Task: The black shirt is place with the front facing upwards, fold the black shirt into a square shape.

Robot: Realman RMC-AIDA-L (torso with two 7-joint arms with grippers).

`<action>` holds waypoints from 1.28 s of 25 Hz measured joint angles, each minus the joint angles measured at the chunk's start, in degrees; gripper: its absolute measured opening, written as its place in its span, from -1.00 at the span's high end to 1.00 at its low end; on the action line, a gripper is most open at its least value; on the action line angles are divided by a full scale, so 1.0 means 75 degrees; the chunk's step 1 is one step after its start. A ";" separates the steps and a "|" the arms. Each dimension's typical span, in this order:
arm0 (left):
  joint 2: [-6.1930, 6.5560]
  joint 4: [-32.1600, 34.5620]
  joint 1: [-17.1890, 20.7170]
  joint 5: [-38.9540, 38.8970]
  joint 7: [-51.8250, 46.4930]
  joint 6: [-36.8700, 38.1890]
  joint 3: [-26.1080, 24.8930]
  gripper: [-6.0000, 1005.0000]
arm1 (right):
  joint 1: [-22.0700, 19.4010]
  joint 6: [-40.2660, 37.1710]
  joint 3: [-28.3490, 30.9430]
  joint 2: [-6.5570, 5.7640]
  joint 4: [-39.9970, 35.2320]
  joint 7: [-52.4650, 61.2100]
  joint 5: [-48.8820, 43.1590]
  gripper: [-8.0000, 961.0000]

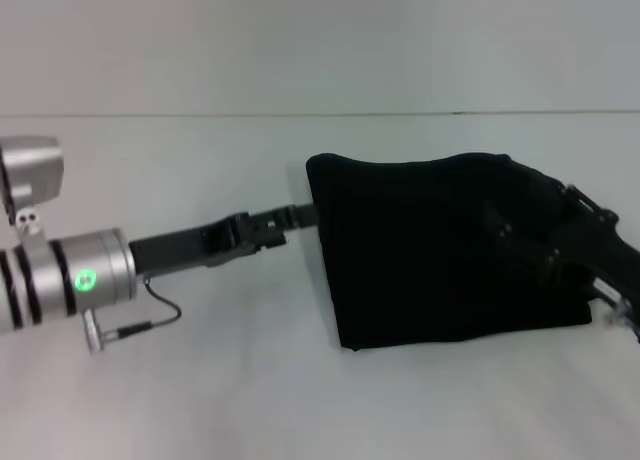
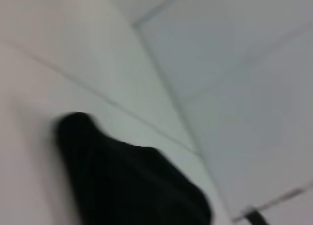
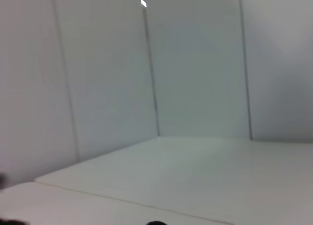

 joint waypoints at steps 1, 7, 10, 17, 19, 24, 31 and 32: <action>0.0047 -0.0003 -0.0110 0.0014 -0.0417 -0.0381 0.0180 -0.84 | -0.0131 -0.0168 -0.0047 -0.0004 -0.0020 -0.0095 -0.0009 -0.76; 0.0142 -0.0010 -0.0620 0.0079 -0.1567 -0.1662 0.1252 -0.83 | -0.0965 -0.0813 -0.0548 0.0006 -0.0034 -0.0462 -0.0035 -0.76; 0.0121 -0.0081 -0.0838 0.0191 -0.1739 -0.2200 0.1613 -0.83 | -0.1224 -0.0844 -0.0782 0.0007 -0.0003 -0.0667 -0.0167 -0.76; -0.0099 -0.0253 -0.1178 0.0212 -0.1738 -0.2750 0.2045 -0.83 | -0.1346 -0.0754 -0.0821 0.0024 0.0054 -0.0822 -0.0499 -0.76; -0.0193 -0.0275 -0.1232 0.0212 -0.1711 -0.2930 0.2102 -0.83 | -0.1347 -0.0751 -0.0822 0.0030 0.0061 -0.0817 -0.0504 -0.76; -0.0275 -0.0404 -0.1299 0.0174 -0.1711 -0.3563 0.2390 -0.83 | -0.1351 -0.0751 -0.0838 0.0033 0.0072 -0.0772 -0.0509 -0.76; -0.0299 -0.0638 -0.1409 0.0149 -0.1684 -0.4002 0.2404 -0.82 | -0.1341 -0.0755 -0.0845 0.0024 0.0074 -0.0755 -0.0516 -0.76; -0.0308 -0.0658 -0.1432 0.0147 -0.1684 -0.4015 0.2409 -0.82 | -0.1339 -0.0755 -0.0845 0.0023 0.0074 -0.0753 -0.0516 -0.76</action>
